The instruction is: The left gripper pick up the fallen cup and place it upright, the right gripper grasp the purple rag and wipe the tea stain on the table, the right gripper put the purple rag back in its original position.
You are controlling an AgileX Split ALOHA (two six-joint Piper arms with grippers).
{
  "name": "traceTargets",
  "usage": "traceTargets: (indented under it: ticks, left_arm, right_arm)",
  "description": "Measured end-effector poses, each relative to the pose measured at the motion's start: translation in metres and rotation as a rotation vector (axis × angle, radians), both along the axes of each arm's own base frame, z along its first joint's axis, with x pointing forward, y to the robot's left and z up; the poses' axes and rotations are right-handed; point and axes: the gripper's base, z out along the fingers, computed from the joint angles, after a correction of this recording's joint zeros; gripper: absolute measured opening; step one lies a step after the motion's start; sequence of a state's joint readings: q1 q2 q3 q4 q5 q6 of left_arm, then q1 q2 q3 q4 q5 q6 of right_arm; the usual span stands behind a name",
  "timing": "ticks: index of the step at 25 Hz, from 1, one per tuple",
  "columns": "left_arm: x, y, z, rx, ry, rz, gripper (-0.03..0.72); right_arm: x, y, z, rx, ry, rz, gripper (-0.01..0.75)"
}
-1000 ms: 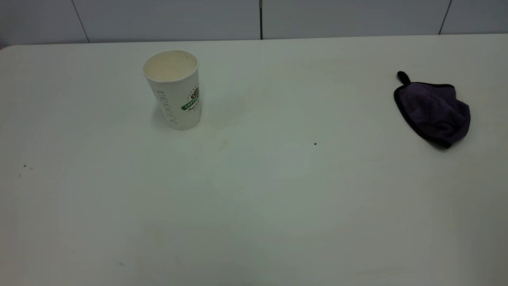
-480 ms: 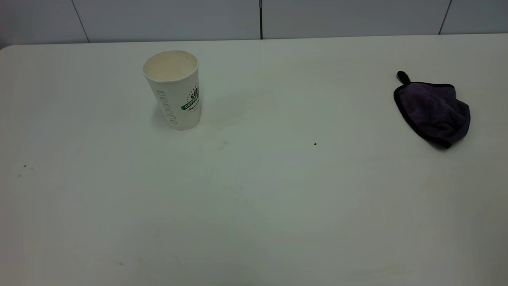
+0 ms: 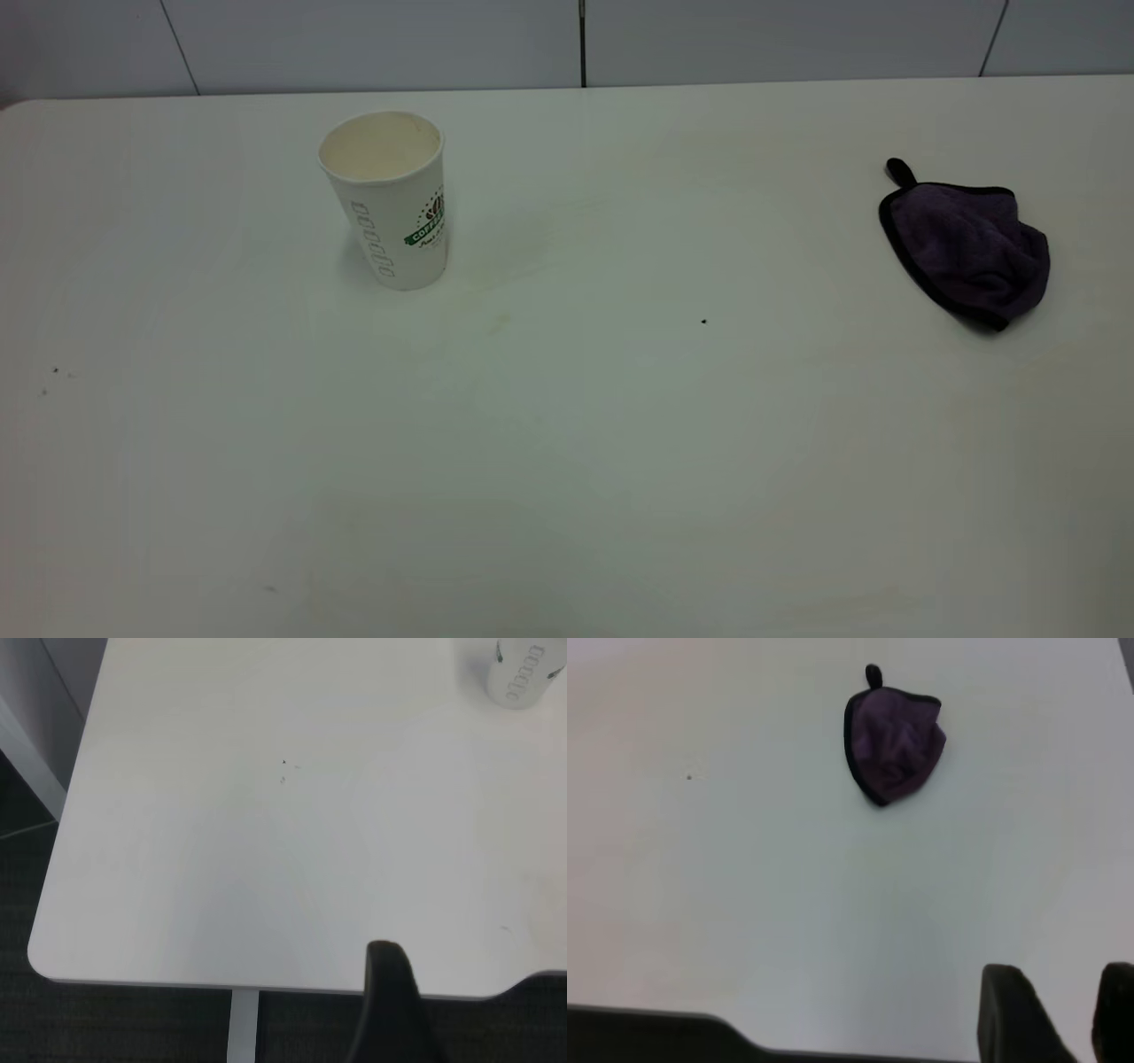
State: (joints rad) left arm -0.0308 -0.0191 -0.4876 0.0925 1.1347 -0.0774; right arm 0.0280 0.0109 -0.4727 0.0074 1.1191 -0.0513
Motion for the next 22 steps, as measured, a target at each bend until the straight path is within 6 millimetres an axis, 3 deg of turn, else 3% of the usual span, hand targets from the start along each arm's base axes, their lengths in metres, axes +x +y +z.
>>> traceTargets:
  ticks: [22]
  left_arm:
    - [0.0, 0.0, 0.0, -0.001, 0.0, 0.001, 0.524]
  right_arm:
    - [-0.004, -0.0002, -0.0004, 0.0, -0.023, -0.002, 0.229]
